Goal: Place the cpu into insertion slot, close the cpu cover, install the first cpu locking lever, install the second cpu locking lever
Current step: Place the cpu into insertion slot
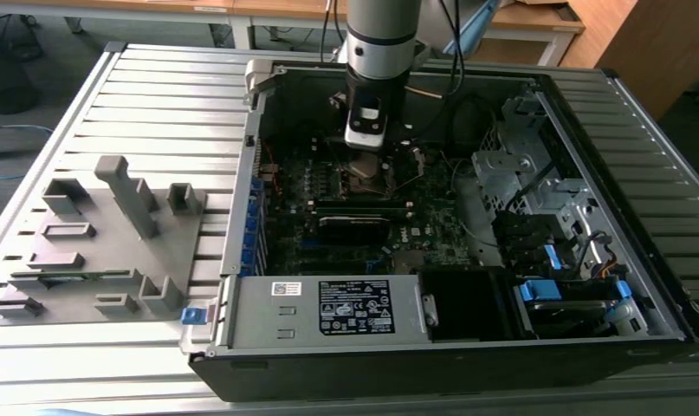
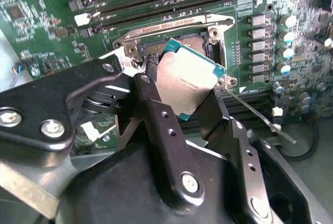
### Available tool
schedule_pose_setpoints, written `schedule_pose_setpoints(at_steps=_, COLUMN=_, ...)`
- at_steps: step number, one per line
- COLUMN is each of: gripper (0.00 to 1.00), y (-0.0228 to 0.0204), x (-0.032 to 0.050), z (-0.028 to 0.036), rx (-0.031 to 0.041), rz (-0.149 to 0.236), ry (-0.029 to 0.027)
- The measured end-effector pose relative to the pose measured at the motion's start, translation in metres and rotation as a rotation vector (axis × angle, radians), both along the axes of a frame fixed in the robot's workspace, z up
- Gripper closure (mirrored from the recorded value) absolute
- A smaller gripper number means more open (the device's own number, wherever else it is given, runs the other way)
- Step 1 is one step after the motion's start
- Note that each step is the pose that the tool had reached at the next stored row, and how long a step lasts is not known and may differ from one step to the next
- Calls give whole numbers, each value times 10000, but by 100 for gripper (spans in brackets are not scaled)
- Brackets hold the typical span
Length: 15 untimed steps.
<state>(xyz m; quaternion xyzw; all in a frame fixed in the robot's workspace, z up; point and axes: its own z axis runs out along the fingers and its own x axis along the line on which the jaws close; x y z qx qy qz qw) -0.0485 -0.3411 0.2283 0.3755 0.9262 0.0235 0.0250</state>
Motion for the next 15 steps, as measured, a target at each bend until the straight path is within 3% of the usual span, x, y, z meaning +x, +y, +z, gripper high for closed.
schedule_pose_setpoints(at_steps=15, gripper=46, y=0, x=0, z=-20, rx=0, rz=-2725, ry=1)
